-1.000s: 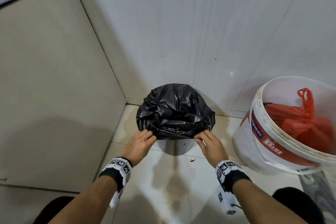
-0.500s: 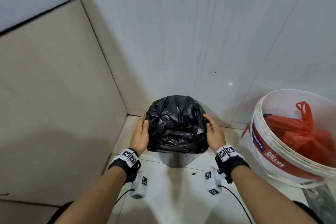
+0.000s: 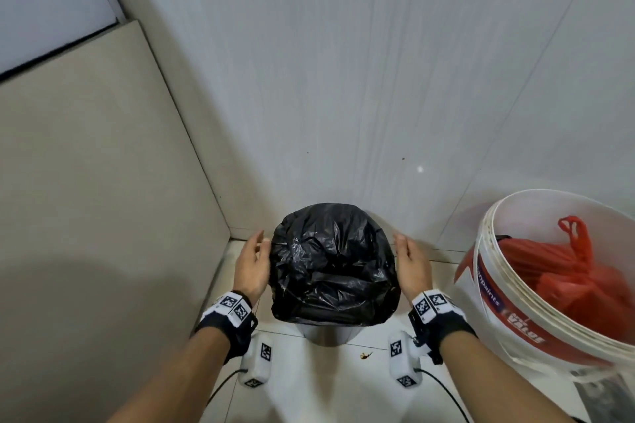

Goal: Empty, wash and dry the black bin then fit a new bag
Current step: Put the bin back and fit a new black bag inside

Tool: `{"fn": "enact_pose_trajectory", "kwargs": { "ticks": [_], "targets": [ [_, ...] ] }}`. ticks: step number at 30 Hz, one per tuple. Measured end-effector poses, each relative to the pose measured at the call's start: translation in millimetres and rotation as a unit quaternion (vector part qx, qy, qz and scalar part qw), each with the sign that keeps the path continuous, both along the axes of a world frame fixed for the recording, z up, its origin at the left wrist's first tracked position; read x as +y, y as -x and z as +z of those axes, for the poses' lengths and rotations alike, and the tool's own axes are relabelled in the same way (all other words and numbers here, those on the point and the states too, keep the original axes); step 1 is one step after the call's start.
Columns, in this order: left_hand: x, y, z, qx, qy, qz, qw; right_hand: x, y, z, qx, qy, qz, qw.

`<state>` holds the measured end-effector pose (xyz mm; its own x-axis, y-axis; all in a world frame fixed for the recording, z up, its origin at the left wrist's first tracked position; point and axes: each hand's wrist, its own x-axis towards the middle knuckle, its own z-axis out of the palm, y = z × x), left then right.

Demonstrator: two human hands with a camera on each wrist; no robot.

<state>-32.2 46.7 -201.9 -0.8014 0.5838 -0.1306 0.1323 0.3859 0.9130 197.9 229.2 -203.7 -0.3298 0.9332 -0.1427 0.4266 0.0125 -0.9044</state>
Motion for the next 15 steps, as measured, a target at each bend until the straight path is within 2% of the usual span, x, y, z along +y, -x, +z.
{"fn": "enact_pose_trajectory", "kwargs": {
  "ticks": [1,3,6,9,12,15],
  "targets": [
    [8,2,4,-0.022,0.003,-0.033,0.999,3,7,2,0.017,0.026,0.043,0.999],
    [19,5,0,-0.101,-0.002,-0.087,0.991,4,17,2,-0.02,0.064,0.109,0.992],
    [18,10,-13,-0.182,0.019,-0.087,0.979,1,15,3,-0.112,0.06,0.106,0.986],
    [12,-2,0,-0.233,0.033,-0.103,0.966,-3,3,15,-0.144,0.061,0.122,0.98],
    [4,-15,11,-0.272,0.1,-0.118,0.95,-8,-13,21,-0.18,0.078,0.137,0.971],
    [-2,-18,12,-0.3,0.127,-0.117,0.938,-15,-29,20,-0.222,0.086,0.166,0.957]
  ]
}}
